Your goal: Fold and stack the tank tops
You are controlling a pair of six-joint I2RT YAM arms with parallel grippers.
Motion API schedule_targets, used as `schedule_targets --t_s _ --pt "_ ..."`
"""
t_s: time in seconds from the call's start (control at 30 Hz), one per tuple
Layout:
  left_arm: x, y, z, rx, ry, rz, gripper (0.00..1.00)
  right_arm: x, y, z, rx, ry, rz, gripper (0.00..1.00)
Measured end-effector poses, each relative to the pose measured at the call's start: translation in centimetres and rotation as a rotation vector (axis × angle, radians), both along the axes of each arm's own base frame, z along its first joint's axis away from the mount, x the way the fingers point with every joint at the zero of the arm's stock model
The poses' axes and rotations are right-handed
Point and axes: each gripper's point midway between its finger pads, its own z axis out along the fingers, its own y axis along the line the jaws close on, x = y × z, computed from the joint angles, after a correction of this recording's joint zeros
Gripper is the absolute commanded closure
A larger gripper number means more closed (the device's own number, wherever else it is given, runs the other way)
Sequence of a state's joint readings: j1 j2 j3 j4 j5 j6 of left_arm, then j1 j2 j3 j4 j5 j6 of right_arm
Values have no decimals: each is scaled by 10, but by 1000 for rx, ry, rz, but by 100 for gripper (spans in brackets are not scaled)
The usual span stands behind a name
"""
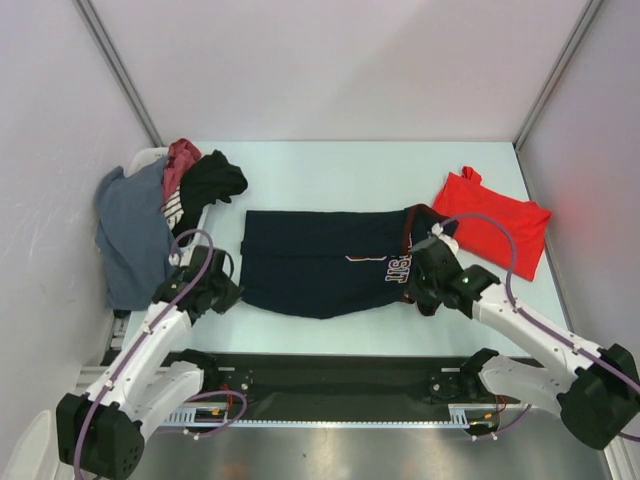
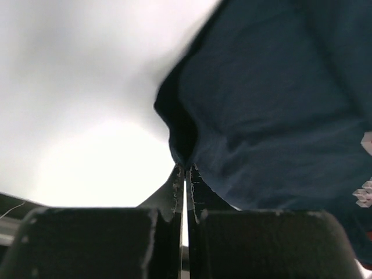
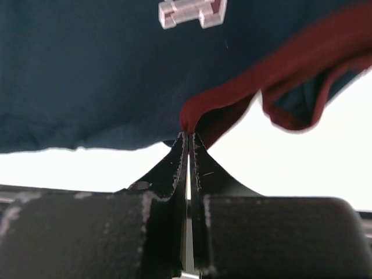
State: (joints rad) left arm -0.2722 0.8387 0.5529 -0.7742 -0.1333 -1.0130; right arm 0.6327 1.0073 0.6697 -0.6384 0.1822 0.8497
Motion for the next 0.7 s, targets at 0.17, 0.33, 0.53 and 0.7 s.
schedule_targets --t_s 0.17,0.33,0.53,0.7 --pt "38 -5 29 1 -49 18 100 37 -4 14 -28 -18 -15 100" --pt "72 -5 28 21 -13 48 100 73 -16 18 -40 -15 -46 100" --pt "116 5 21 48 17 113 100 115 -21 19 -35 -15 -68 100" --pt "138 13 10 62 49 145 100 145 -20 10 -43 3 -71 100"
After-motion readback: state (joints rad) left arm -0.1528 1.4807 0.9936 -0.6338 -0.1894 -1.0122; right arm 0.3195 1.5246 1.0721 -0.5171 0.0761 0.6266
